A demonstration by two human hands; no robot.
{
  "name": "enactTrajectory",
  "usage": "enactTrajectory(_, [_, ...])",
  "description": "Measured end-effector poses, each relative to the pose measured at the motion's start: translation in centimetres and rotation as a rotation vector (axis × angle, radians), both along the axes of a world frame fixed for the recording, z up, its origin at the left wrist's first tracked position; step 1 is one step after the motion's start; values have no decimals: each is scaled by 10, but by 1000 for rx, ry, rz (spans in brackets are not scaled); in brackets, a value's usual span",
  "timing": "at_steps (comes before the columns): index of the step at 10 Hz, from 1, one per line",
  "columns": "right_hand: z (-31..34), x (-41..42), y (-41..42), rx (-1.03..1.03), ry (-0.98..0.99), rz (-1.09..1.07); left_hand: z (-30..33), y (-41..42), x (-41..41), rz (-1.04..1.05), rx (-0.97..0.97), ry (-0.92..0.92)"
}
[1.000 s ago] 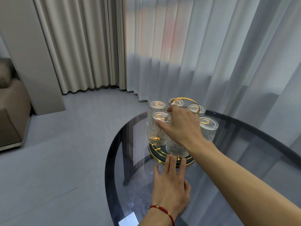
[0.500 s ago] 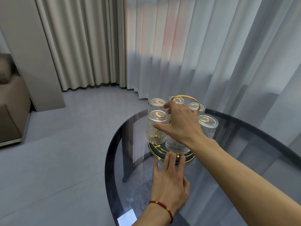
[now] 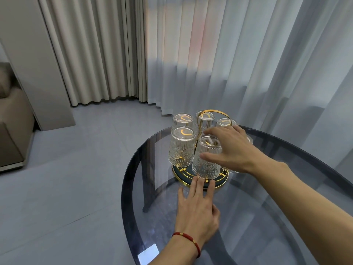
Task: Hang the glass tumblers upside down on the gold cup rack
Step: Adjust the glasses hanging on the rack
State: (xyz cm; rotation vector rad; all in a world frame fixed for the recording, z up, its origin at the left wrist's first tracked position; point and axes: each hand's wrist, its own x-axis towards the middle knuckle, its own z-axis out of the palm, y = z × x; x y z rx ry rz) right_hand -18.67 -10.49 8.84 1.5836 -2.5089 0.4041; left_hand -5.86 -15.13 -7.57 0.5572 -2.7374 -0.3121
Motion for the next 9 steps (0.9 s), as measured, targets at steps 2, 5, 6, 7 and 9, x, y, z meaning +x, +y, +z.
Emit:
enactTrajectory(2, [0, 2, 6, -11, 23, 25, 0, -1, -1, 1, 6, -7])
enactTrajectory(5, [-9, 4, 11, -28, 24, 41, 0, -1, -1, 3, 3, -17])
enactTrajectory(6, [-12, 5, 13, -18, 42, 43, 2, 0, 0, -2, 2, -16])
enactTrajectory(7, [-16, 8, 17, -34, 52, 48, 3, 2, 3, -10, -10, -18])
enactTrajectory(9, [-19, 16, 22, -38, 80, 45, 6, 5, 11, -23, 29, 7])
